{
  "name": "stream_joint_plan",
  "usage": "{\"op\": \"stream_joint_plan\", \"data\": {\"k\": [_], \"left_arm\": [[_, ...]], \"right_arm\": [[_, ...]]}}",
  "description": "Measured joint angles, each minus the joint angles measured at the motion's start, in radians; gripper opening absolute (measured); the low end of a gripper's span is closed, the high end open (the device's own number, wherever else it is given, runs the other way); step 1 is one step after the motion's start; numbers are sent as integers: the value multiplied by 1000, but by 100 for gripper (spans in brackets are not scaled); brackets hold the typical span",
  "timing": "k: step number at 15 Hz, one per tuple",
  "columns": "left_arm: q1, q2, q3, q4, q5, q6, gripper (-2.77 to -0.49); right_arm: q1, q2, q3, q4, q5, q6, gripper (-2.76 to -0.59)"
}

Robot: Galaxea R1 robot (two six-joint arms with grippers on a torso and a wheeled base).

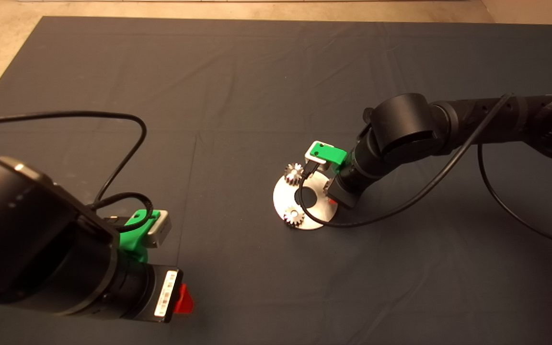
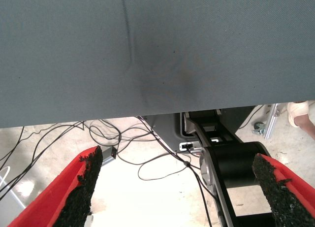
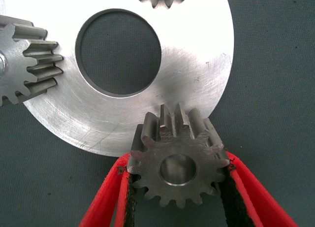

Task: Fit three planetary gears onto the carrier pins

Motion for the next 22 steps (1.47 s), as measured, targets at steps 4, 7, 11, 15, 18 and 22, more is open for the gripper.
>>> {"op": "stream_joint_plan", "data": {"k": [4,7,11,15,18,22], "left_arm": [[0,0,0,0,0,0,-109],[0,0,0,0,0,0,-109],[0,0,0,-1,0,0,-109],[0,0,0,-2,0,0,-109],[0,0,0,-2,0,0,-109],[0,0,0,-2,0,0,-109]], "right_arm": [[0,0,0,0,0,0,-237],[0,3,0,0,-4,0,-238],[-2,9,0,0,-4,-1,-237],[-2,11,0,0,-5,-3,-238],[-2,14,-8,0,-5,-4,-238],[-1,21,-16,1,-10,-4,-237]]}}
